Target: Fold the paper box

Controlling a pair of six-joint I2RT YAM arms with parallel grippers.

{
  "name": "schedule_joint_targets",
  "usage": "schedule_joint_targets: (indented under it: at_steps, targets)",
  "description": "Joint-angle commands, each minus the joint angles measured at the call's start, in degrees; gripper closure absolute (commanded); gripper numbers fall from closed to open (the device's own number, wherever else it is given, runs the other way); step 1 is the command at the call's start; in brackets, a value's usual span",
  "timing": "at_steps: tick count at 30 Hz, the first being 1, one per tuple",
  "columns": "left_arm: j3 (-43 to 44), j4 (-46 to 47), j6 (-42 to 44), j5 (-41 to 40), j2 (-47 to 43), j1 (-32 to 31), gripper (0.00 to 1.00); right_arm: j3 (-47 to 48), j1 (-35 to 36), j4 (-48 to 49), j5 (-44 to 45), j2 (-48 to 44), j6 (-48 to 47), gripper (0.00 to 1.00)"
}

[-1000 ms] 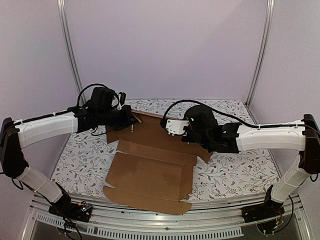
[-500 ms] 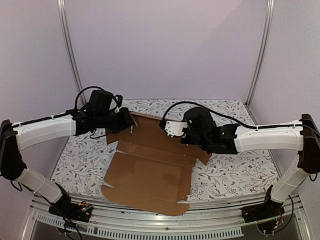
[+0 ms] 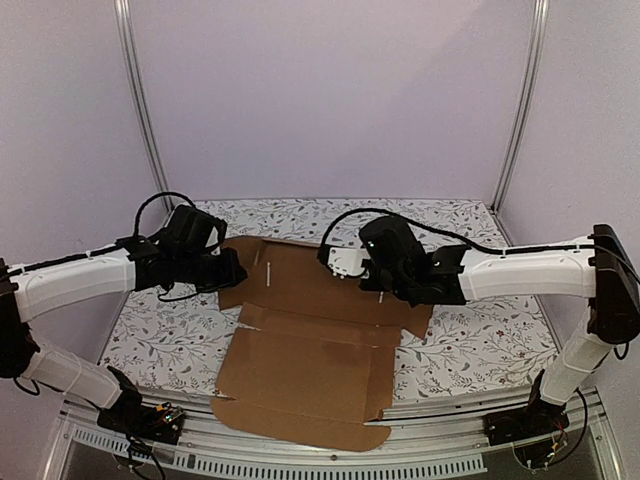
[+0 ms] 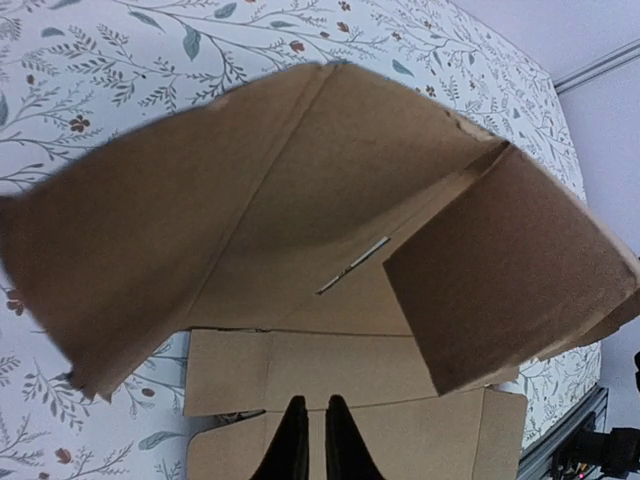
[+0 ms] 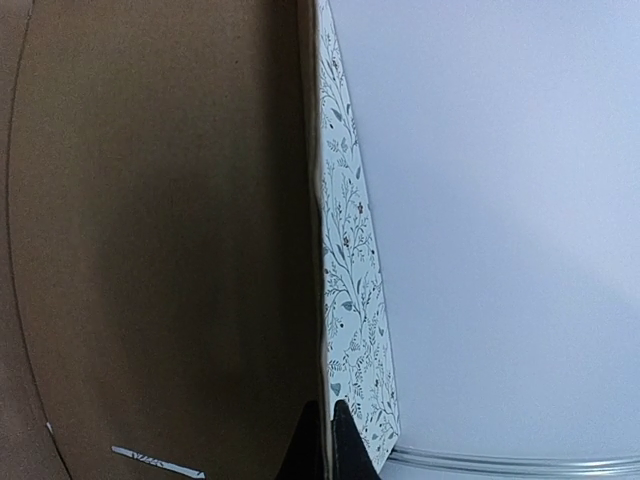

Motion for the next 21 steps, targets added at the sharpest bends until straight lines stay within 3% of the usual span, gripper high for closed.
schedule_joint_targets:
  at_steps: [1,10,21]
  targets:
    - [-2.5,-3.9,2.3,-3.0,-3.2,-0.2,0.91,3.4,-1.1,-5.2,-0.9,1.5,3.6,1.0]
    - [-6.9,-4.4,3.7,-6.5,-5.9,-0.2,0.89,6.4,-4.7,-11.8,-7.4,1.0,8.2,1.0]
    - [-10.6,3.8,2.7,-9.0,-2.4,-0.2,0.88,8.3,-7.7,-17.9,-17.8,-1.6,15.1,1.0]
